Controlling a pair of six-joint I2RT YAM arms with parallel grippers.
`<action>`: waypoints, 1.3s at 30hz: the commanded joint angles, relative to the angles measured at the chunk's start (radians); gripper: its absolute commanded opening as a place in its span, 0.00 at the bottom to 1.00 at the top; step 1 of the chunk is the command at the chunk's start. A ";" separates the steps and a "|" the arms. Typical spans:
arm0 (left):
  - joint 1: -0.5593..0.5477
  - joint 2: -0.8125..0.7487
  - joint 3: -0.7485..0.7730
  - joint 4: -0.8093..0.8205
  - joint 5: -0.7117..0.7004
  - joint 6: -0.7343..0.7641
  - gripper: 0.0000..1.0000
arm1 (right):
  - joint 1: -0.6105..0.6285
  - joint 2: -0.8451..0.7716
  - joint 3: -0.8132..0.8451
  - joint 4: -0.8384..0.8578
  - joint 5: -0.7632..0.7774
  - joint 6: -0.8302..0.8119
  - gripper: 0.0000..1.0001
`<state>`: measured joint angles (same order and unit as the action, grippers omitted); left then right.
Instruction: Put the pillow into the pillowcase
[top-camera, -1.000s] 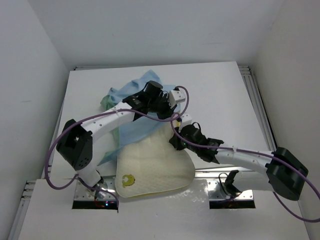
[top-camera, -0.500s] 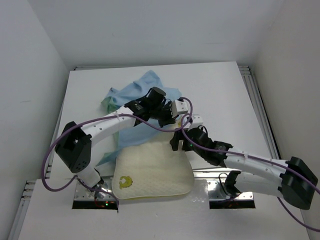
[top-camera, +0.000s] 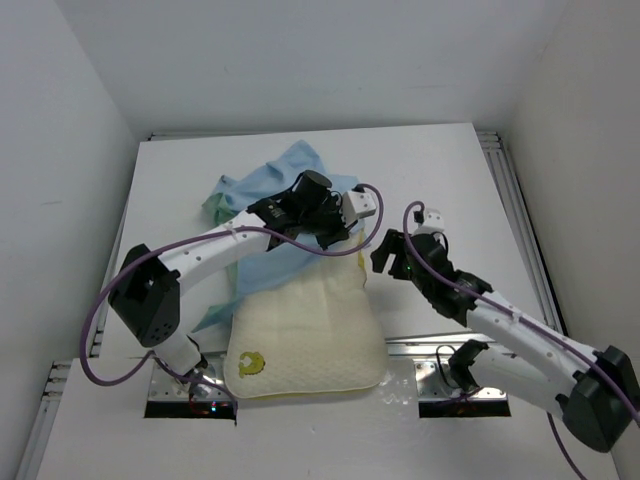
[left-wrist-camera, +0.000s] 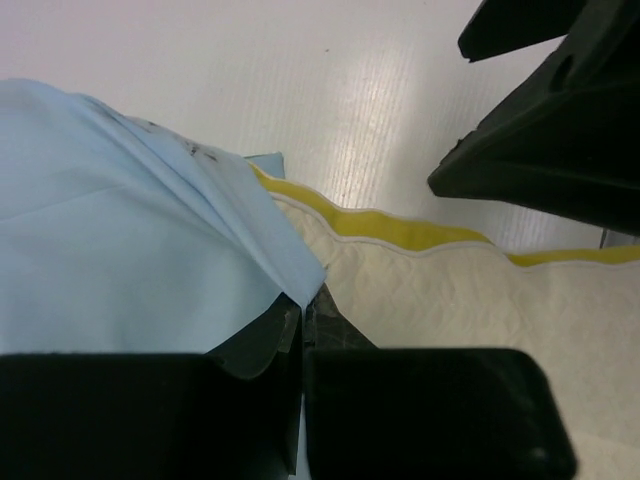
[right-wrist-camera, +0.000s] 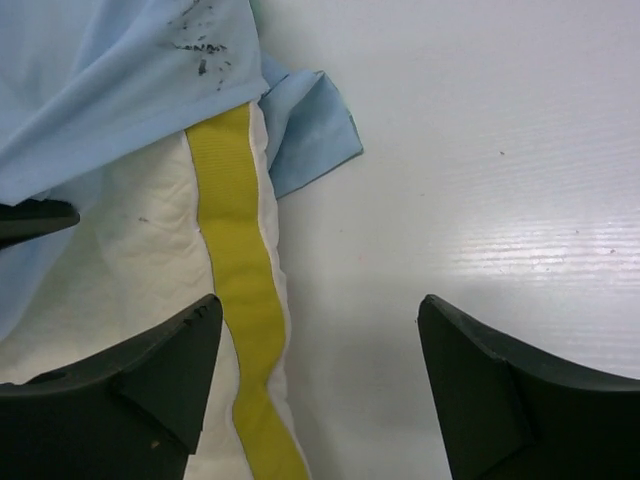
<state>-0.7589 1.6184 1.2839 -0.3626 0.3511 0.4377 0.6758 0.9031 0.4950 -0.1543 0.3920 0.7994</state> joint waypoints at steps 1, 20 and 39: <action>-0.017 -0.052 0.034 0.011 -0.046 -0.007 0.00 | -0.033 0.103 0.097 0.116 -0.109 -0.049 0.78; -0.014 -0.146 0.009 0.065 -0.083 0.069 0.00 | -0.033 0.616 0.096 0.697 -0.509 -0.077 0.00; -0.013 -0.207 0.106 -0.298 0.418 0.408 0.00 | 0.164 0.241 -0.024 0.872 -0.283 -0.382 0.00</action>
<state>-0.7612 1.4696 1.3819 -0.5323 0.5354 0.6334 0.8738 1.1908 0.4496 0.4938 0.1783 0.4149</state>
